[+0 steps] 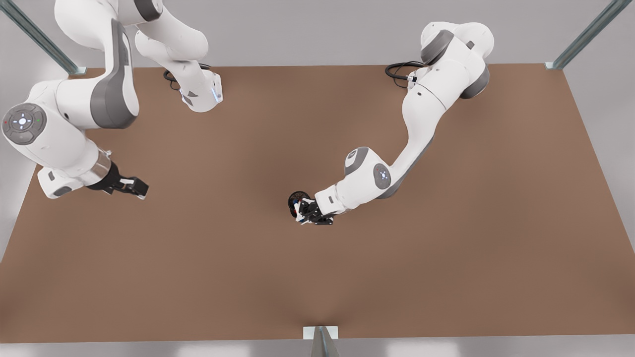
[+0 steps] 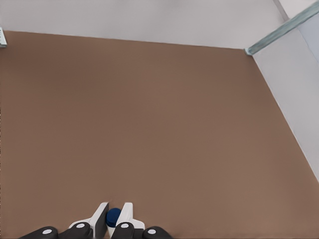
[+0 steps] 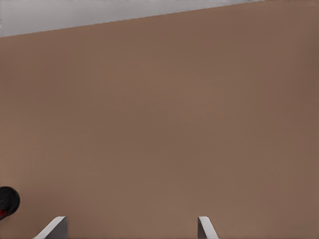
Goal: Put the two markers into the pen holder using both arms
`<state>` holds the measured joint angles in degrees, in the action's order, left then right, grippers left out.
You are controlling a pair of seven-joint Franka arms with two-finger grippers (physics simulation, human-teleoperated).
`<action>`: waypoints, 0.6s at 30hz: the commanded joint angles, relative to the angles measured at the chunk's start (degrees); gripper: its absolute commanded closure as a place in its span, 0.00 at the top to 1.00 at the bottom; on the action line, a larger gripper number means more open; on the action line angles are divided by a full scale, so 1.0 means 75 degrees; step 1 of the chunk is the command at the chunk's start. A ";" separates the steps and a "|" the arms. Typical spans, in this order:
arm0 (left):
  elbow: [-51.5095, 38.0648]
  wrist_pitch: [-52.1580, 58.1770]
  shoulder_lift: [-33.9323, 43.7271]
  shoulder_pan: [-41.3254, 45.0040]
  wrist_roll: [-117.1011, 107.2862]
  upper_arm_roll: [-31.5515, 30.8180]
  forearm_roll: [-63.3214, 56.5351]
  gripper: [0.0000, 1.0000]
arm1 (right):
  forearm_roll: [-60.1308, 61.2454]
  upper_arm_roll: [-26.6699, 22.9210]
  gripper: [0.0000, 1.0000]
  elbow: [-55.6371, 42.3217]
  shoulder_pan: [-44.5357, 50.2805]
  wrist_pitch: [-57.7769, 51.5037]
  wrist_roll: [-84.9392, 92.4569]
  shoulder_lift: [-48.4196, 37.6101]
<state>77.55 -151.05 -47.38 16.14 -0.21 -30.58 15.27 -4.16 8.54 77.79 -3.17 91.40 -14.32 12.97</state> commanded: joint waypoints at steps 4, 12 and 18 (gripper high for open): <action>0.0231 -0.0040 0.0071 -0.0020 0.1528 -0.0001 0.0085 0.21 | 0.0039 0.0010 0.98 -0.0025 0.0012 0.0177 0.0386 -0.0019; 0.0618 -0.0497 0.0060 0.0039 0.1926 -0.0001 0.0084 0.21 | 0.0051 0.0045 0.98 -0.0084 0.0012 0.0118 0.0761 -0.0031; 0.0653 -0.0590 0.0060 0.0308 0.1997 0.0093 0.0061 1.00 | 0.0051 0.0057 0.98 -0.0084 0.0024 0.0106 0.0749 -0.0042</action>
<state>82.46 -154.22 -47.03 17.99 9.24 -30.24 17.15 -3.82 8.98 77.20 -3.02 92.23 -11.16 12.72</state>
